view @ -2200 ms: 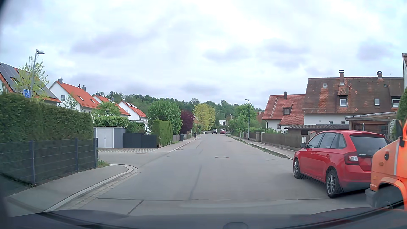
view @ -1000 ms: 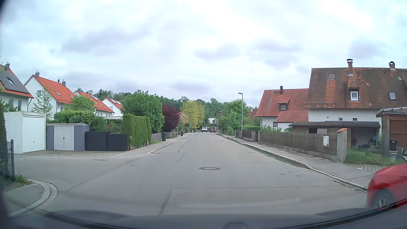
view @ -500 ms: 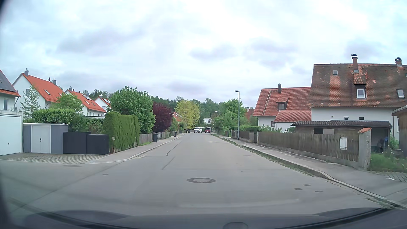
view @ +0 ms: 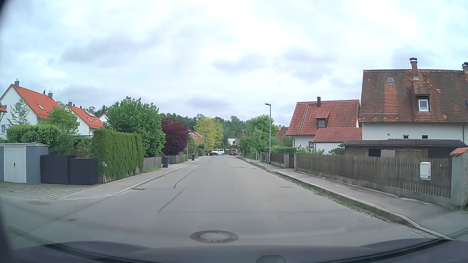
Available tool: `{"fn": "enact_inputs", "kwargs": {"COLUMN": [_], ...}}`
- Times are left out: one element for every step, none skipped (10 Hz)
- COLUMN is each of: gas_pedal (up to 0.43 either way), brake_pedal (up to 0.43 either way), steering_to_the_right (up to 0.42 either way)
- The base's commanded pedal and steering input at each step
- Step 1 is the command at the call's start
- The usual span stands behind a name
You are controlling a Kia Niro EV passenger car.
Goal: Follow the waypoints while adhering to traffic rules and regulations
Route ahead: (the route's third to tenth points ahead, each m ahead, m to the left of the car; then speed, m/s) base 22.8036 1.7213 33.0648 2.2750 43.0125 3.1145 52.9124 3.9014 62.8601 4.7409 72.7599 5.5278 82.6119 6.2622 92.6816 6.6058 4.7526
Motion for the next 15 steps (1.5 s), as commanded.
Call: {"fn": "enact_inputs", "kwargs": {"gas_pedal": [0.118,0.118,0.118,0.118,0.118,0.118,0.118,0.118,0.118,0.118,0.118,0.11,0.11,0.11,0.11], "brake_pedal": [0.0,0.0,0.0,0.0,0.0,0.0,0.0,0.0,0.0,0.0,0.0,0.0,0.0,0.0,0.0], "steering_to_the_right": [0.025,0.017,0.011,0.008,0.006,0.006,0.006,0.003,0.0,-0.001,-0.002,-0.007,-0.014,-0.016,-0.017]}}
